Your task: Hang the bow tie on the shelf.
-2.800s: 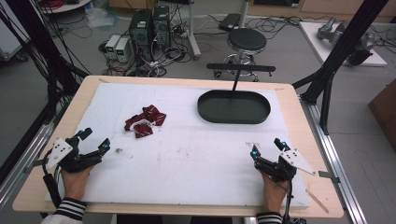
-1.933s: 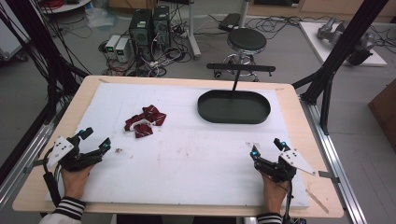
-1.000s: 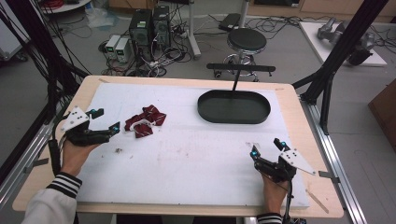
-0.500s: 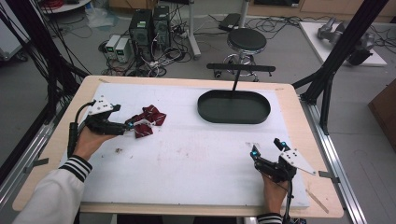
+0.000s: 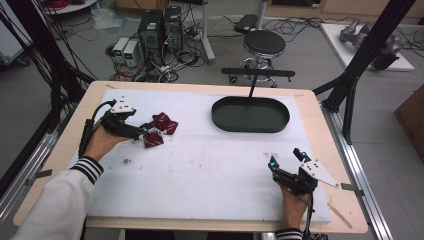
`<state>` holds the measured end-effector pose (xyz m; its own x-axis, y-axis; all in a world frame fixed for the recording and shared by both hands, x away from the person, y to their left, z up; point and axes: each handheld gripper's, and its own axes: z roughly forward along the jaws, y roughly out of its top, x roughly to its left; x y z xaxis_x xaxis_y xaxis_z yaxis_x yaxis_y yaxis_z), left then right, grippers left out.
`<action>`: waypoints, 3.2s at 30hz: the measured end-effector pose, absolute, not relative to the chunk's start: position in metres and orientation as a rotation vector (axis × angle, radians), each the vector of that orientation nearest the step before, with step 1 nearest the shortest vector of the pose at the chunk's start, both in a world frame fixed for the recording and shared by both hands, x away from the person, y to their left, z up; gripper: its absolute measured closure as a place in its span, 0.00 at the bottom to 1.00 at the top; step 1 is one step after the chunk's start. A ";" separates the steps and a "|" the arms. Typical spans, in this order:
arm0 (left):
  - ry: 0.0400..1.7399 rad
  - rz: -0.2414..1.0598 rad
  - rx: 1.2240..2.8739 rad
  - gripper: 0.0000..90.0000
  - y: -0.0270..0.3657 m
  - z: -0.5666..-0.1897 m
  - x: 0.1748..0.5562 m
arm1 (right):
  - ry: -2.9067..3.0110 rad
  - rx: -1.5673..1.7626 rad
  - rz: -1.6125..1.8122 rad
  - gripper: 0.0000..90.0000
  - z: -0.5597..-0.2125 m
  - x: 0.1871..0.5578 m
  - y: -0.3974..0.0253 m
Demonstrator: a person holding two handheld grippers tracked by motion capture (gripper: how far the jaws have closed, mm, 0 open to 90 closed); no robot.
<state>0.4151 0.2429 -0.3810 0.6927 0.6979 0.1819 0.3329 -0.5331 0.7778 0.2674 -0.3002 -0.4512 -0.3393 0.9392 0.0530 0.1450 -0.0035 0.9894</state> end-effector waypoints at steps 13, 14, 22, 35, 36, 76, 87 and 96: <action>0.831 0.555 2.335 0.32 0.224 -0.397 0.434 | 1.560 1.149 1.417 0.10 -0.451 0.267 -0.300; 0.826 0.548 2.345 0.34 0.223 -0.397 0.435 | 1.560 1.149 1.417 0.10 -0.451 0.267 -0.300; 0.807 0.584 2.489 0.45 0.211 -0.400 0.438 | 1.558 1.146 1.415 0.10 -0.451 0.267 -0.300; 0.793 0.565 2.561 0.57 0.206 -0.404 0.440 | 1.561 1.146 1.415 0.10 -0.451 0.267 -0.300; 0.782 0.568 2.576 0.58 0.206 -0.405 0.440 | 1.562 1.145 1.415 0.10 -0.451 0.267 -0.300; 0.929 0.495 2.556 0.97 0.204 -0.409 0.442 | 1.548 1.141 1.423 0.10 -0.452 0.266 -0.300; 0.893 0.585 2.363 0.97 0.211 -0.392 0.439 | 1.545 1.140 1.424 0.10 -0.452 0.266 -0.301; 0.849 0.654 2.203 0.97 0.217 -0.380 0.435 | 1.546 1.144 1.425 0.10 -0.452 0.266 -0.301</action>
